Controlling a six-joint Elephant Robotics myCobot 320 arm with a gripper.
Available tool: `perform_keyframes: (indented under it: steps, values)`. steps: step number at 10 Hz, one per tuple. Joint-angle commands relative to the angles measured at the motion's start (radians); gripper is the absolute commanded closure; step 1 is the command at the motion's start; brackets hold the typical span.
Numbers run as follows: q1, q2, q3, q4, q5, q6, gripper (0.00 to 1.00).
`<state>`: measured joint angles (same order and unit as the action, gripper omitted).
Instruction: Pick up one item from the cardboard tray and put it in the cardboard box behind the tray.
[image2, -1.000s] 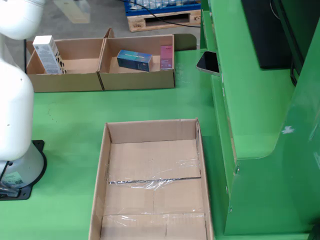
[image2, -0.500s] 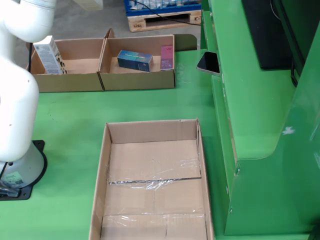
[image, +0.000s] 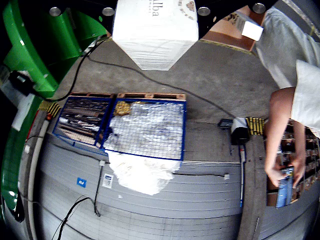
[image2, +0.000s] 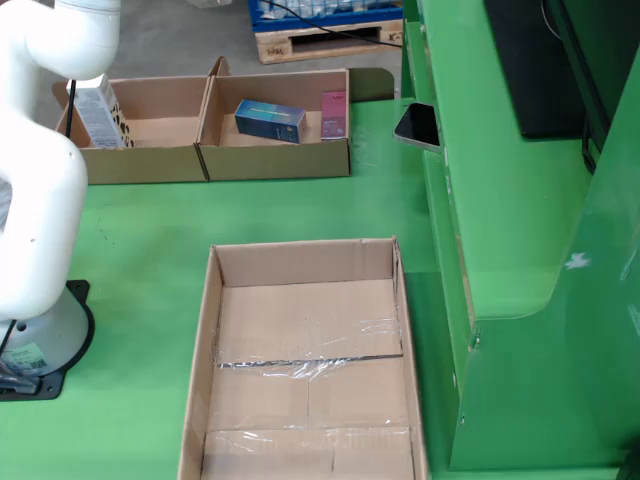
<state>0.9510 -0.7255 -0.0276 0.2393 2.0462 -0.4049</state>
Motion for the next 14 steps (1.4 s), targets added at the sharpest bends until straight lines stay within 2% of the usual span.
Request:
perform_keyframes:
  steps: [1, 2, 3, 4, 14]
  values:
    - [0.087, -0.007, 0.028, 0.044, -0.074, 0.001, 1.0]
    - [0.105, -0.007, 0.028, -0.002, 0.009, -0.007, 1.0]
    - [0.105, -0.007, 0.028, -0.002, 0.009, -0.007, 1.0]
    - [0.144, 0.004, 0.028, -0.081, 0.1, -0.017, 1.0]
    - [0.144, 0.004, 0.028, -0.081, 0.1, -0.017, 1.0]
